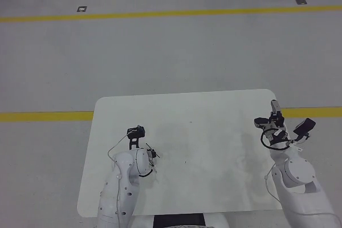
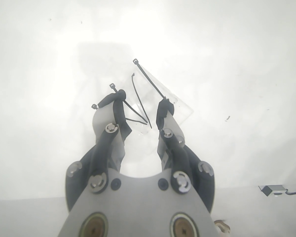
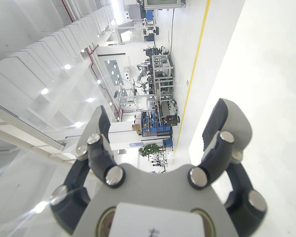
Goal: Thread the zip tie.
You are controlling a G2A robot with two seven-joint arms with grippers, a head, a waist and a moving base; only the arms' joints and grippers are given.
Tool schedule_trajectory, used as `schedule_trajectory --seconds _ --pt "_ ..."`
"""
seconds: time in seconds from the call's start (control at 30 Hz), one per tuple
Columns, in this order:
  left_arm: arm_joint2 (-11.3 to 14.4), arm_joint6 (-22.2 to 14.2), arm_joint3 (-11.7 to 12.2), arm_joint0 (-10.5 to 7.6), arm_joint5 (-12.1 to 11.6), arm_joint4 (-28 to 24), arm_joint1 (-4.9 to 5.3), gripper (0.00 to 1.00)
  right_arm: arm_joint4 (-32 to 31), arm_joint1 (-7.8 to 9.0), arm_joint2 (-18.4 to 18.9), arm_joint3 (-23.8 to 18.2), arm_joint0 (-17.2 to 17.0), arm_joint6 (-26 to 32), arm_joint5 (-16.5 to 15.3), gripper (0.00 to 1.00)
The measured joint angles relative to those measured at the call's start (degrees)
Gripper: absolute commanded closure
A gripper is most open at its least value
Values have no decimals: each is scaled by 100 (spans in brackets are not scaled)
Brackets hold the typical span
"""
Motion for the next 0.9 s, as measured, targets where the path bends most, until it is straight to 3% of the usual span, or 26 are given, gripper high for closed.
schedule_trajectory --seconds 0.33,0.9 --pt "6 2 175 -63 0 46 -36 75 0 0 0 0 0 0 0 0" --pt "-13 -5 259 -60 0 75 -39 80 0 0 0 0 0 0 0 0"
